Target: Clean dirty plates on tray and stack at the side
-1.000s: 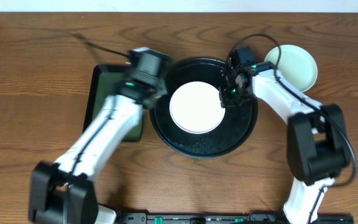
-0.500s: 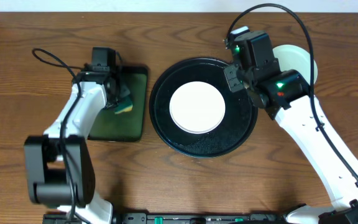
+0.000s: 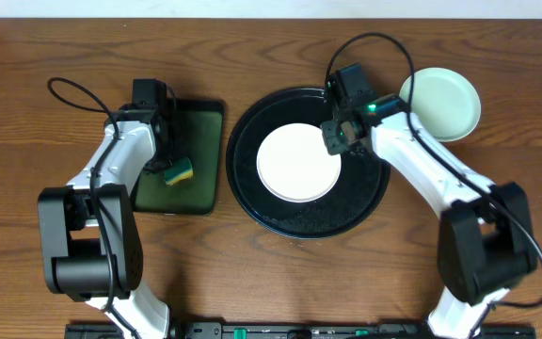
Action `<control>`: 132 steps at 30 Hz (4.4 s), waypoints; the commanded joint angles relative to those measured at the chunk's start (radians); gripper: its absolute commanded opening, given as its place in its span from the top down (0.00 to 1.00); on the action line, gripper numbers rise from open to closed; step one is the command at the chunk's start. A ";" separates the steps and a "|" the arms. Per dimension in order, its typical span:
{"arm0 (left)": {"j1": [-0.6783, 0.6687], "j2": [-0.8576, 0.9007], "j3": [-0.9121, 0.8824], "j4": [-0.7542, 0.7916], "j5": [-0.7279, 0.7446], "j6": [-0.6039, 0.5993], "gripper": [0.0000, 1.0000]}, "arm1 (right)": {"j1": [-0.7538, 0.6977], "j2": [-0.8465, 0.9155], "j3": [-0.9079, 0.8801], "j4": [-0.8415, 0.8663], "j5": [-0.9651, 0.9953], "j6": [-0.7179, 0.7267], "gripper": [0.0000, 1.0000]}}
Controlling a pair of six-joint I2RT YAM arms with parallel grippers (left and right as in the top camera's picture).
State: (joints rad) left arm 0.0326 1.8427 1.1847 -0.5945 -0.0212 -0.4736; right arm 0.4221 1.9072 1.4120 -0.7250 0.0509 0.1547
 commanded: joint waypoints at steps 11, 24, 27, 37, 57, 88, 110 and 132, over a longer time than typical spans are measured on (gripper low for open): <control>0.005 -0.370 0.022 -0.056 -0.005 0.002 0.30 | -0.002 0.171 -0.003 0.023 -0.094 0.070 0.67; 0.005 -0.418 0.019 -0.056 -0.005 0.002 0.21 | 0.004 0.118 0.124 -0.104 0.095 0.061 0.99; 0.005 -0.418 0.019 -0.056 -0.005 0.002 0.21 | 0.042 0.040 0.258 -0.205 0.283 -0.031 0.99; 0.005 -0.418 0.019 -0.056 -0.005 0.002 0.21 | 0.269 -0.131 0.395 -0.215 0.758 -0.393 0.99; 0.005 -0.418 0.019 -0.056 -0.005 0.002 0.21 | 0.473 -0.128 0.394 -0.092 1.085 -0.950 0.99; 0.005 -0.418 0.019 -0.056 -0.005 0.002 0.20 | -0.335 -0.085 0.303 -0.131 -0.294 -0.278 0.99; 0.005 -0.418 0.019 -0.056 -0.005 0.002 0.20 | -0.815 0.143 0.274 -0.033 -0.310 0.136 0.71; 0.005 -0.418 0.019 -0.056 -0.005 0.002 0.20 | -0.435 -0.726 -0.147 -0.413 -0.169 0.032 0.01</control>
State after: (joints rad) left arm 0.0326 1.4250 1.1881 -0.6479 -0.0219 -0.4736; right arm -0.0566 1.2484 1.3380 -1.1378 -0.1417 0.1818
